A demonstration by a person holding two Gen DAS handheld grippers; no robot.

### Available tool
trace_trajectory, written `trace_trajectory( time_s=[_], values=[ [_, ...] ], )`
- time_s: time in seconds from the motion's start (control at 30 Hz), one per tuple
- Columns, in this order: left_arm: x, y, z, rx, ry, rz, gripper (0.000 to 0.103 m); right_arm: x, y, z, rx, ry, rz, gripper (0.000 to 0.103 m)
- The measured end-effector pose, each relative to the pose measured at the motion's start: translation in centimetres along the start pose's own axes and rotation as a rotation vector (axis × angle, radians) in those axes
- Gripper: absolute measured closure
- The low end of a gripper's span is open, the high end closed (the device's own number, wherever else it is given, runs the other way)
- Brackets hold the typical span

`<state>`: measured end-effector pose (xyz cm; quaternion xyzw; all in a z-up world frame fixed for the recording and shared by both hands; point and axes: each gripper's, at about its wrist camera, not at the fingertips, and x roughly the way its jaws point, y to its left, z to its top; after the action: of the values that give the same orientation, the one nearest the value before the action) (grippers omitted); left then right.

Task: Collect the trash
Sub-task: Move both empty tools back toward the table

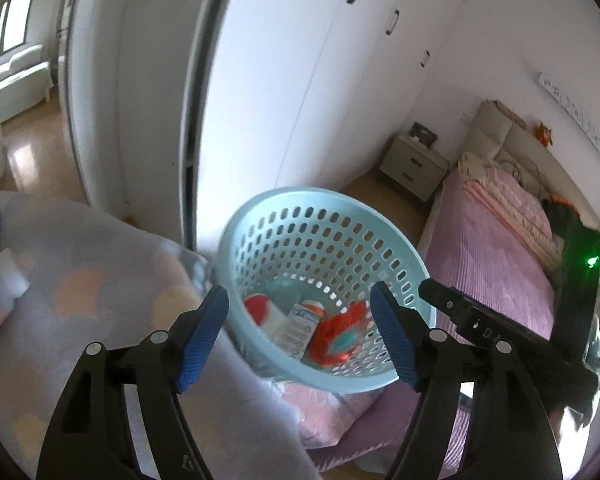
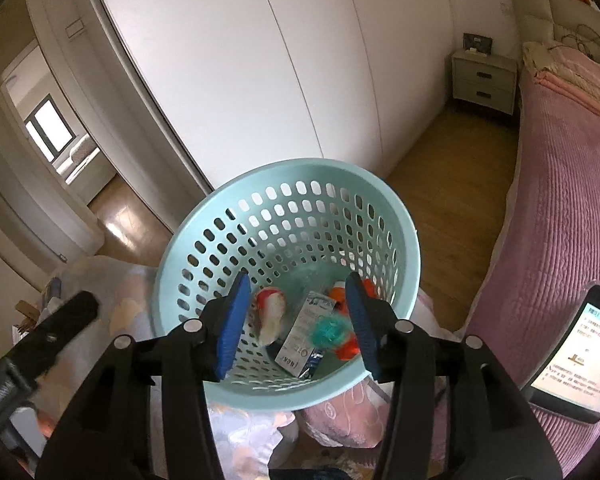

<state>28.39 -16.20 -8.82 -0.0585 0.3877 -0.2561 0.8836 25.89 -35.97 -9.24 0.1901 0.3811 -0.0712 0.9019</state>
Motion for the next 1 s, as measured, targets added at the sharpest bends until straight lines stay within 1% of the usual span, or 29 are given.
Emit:
trace_trajectory(
  time_s=[0.13, 0.23, 0.33, 0.47, 0.6, 0.7, 0.87, 0.9, 0.93, 1.0],
  values=[
    [-2.8, 1.2, -0.7, -0.036, -0.032, -0.003, 0.031, -0.8, 0.5, -0.6, -0.005, 0.001, 0.021, 0.057],
    [-5.3, 1.9, -1.4, -0.049, -0.066, 0.005, 0.031, -1.9, 1.7, -1.1, -0.023, -0.005, 0.045, 0.057],
    [-8.5, 2.9, -2.2, -0.059, -0.104, 0.029, 0.031, -3.3, 3.6, -1.8, -0.057, -0.019, 0.072, 0.057],
    [-13.2, 5.1, -4.0, -0.085, -0.151, 0.093, 0.031, -5.1, 6.8, -2.8, -0.116, -0.036, 0.121, 0.057],
    [-17.6, 8.6, -6.3, -0.100, -0.174, 0.179, 0.031, -6.4, 10.6, -4.1, -0.192, -0.043, 0.173, 0.057],
    [-19.8, 10.8, -7.8, -0.101, -0.167, 0.233, 0.031, -6.9, 13.7, -5.5, -0.252, -0.042, 0.219, 0.057],
    [-21.7, 14.7, -10.6, -0.114, -0.109, 0.269, 0.031, -7.1, 18.3, -8.0, -0.341, -0.033, 0.283, 0.057],
    [-21.8, 15.1, -11.1, -0.117, -0.102, 0.267, 0.031, -7.1, 19.1, -8.4, -0.357, -0.034, 0.293, 0.057],
    [-21.9, 15.8, -11.5, -0.120, -0.091, 0.260, 0.027, -7.1, 19.9, -8.8, -0.370, -0.033, 0.302, 0.057],
    [-21.5, 16.6, -12.7, -0.116, -0.059, 0.251, 0.026, -7.0, 21.4, -9.7, -0.395, -0.026, 0.318, 0.057]
  ],
)
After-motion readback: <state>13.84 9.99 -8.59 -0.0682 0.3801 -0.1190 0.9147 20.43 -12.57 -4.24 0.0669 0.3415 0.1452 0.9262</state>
